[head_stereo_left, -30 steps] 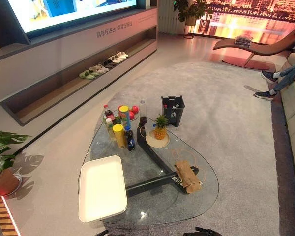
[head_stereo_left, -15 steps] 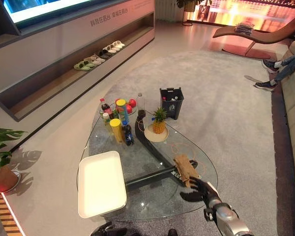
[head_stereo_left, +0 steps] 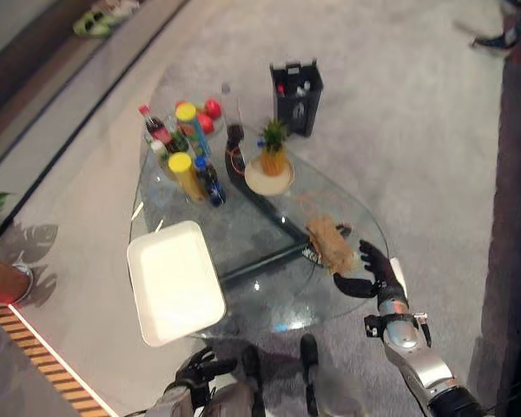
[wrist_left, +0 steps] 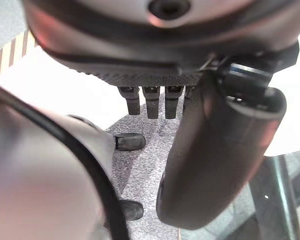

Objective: Wipe the table with a cloth and put it in the basket.

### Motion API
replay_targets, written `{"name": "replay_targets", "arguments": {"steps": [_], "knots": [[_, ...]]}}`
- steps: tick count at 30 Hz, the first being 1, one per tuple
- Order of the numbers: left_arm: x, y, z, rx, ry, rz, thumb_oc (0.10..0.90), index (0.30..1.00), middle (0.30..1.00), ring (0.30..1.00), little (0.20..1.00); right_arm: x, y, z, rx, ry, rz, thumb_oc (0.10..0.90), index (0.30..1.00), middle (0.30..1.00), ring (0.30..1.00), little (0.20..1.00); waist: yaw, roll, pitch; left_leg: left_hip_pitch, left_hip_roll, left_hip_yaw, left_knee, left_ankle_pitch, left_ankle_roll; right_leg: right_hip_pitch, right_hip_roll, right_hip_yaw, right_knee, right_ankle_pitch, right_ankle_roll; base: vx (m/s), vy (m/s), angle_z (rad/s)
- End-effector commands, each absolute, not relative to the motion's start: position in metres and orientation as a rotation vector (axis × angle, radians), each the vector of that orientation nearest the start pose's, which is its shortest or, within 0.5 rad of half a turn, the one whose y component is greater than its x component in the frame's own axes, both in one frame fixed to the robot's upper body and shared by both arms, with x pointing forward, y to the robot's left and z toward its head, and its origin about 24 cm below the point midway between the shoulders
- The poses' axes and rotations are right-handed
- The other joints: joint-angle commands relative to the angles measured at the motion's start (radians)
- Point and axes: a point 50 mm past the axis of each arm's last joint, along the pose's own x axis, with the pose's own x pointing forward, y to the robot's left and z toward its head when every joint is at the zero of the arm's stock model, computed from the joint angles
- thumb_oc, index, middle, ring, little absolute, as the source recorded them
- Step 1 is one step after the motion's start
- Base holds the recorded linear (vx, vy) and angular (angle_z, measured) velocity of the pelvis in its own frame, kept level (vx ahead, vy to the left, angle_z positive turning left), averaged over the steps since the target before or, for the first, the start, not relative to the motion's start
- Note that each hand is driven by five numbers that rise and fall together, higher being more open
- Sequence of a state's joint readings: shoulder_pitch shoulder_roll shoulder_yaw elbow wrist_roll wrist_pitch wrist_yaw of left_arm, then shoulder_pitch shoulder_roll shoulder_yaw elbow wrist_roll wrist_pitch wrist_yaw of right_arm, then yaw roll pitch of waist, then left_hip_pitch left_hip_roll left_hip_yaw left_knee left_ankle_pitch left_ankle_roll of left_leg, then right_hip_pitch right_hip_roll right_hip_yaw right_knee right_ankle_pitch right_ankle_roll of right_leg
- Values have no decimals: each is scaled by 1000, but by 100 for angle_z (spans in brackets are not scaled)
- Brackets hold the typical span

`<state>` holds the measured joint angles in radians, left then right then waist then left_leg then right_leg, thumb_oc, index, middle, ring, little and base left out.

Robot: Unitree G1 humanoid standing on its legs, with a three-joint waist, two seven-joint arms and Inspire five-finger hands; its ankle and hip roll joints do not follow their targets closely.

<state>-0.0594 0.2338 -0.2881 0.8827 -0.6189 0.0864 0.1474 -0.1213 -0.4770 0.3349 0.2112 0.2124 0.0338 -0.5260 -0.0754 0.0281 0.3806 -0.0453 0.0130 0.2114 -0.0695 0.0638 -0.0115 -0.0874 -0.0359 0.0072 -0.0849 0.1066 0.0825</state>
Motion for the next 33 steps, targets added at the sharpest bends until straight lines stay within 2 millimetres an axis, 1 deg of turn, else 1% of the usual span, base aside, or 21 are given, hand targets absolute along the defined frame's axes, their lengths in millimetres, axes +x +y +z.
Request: {"name": "replay_targets", "arguments": {"steps": [1, 2, 4, 6, 7, 9, 12, 13, 14, 15, 19, 22, 28, 33], "knots": [[203, 186, -114, -155, 848, 230, 800, 900, 900, 900, 900, 299, -196, 121, -349, -331, -390, 800, 900, 900, 900, 900, -5, -14, 72, -119, -30, -60, 192, -130, 5, -75, -33, -56, 170, -129, 5, -103, 4, 2], [206, 185, -112, -155, 838, 229, 800, 900, 900, 900, 900, 301, -196, 125, -346, -345, -399, 800, 900, 900, 900, 900, -5, -14, 81, -131, -32, -61, 201, -132, 5, -86, -33, -55, 175, -129, 4, -119, 5, 2], [221, 181, -104, -156, 799, 225, 800, 900, 900, 900, 900, 306, -193, 143, -342, -409, -427, 800, 900, 900, 900, 900, -5, -14, 118, -176, -41, -67, 230, -136, 4, -130, -30, -47, 195, -127, 2, -86, 14, 1], [229, 177, -100, -155, 777, 222, 800, 900, 900, 900, 900, 309, -189, 156, -343, -449, -432, 800, 900, 900, 900, 900, -8, -12, 139, -209, -46, -69, 247, -135, 3, -165, -29, -43, 210, -125, 0, -59, 27, 3], [232, 174, -97, -155, 766, 219, 800, 900, 900, 900, 900, 311, -186, 161, -337, -465, -434, 800, 900, 900, 900, 900, -8, -10, 139, -240, -50, -70, 256, -134, 2, -197, -27, -39, 218, -123, -2, -27, 31, 3], [235, 172, -95, -158, 757, 220, 800, 900, 900, 900, 900, 312, -185, 166, -336, -479, -440, 800, 900, 900, 900, 900, -8, -8, 139, -267, -52, -70, 266, -133, 2, -225, -26, -37, 228, -123, -2, -13, 17, 0], [243, 168, -90, -170, 731, 223, 800, 900, 900, 900, 900, 316, -181, 178, -329, -513, -463, 800, 900, 900, 900, 900, -8, -2, 139, -338, -58, -70, 286, -129, 0, -302, -20, -29, 253, -122, -5, -19, 31, 0], [237, 167, -97, -217, 800, 225, 800, 900, 900, 900, 900, 316, -181, 179, -317, -519, -480, 800, 900, 900, 900, 900, -6, -2, 139, -363, -62, -73, 291, -129, 0, -330, -21, -35, 264, -124, -6, 0, 0, 0], [235, 168, -99, -214, 796, 224, 800, 900, 900, 900, 900, 317, -181, 179, -314, -523, -485, 800, 900, 900, 900, 900, -5, -2, 139, -370, -63, -73, 292, -128, 0, -339, -22, -36, 267, -124, -6, 0, 0, 0], [234, 172, -99, -184, 716, 197, 800, 900, 900, 900, 900, 318, -181, 179, -301, -529, -501, 800, 900, 900, 900, 900, -2, -3, 139, -392, -65, -72, 297, -126, -2, -364, -23, -38, 273, -120, -6, 0, 0, 0], [220, 176, -106, -173, 700, 180, 800, 900, 900, 900, 900, 322, -186, 183, -270, -528, -542, 800, 900, 900, 900, 900, 13, 2, 139, -454, -74, -80, 316, -120, -7, -426, -28, -49, 290, -111, -6, 14, -2, 4], [216, 176, -107, -167, 689, 168, 800, 900, 900, 900, 900, 325, -187, 190, -268, -519, -576, 800, 900, 900, 900, 900, 23, 13, 139, -500, -79, -87, 337, -120, -6, -471, -30, -56, 308, -110, -9, 40, 24, 13], [222, 171, -100, -178, 658, 155, 800, 900, 900, 900, 900, 334, -193, 203, -306, -514, -663, 800, 900, 900, 900, 900, 37, 29, 139, -586, -82, -96, 375, -117, -4, -558, -29, -60, 344, -106, -15, 40, 33, 10], [229, 166, -94, -185, 631, 141, 800, 900, 900, 900, 900, 340, -198, 215, -310, -508, -672, 800, 900, 900, 900, 900, 48, 38, 139, -651, -83, -106, 394, -111, -2, -625, -27, -62, 370, -102, -16, 27, 12, 6]]}}
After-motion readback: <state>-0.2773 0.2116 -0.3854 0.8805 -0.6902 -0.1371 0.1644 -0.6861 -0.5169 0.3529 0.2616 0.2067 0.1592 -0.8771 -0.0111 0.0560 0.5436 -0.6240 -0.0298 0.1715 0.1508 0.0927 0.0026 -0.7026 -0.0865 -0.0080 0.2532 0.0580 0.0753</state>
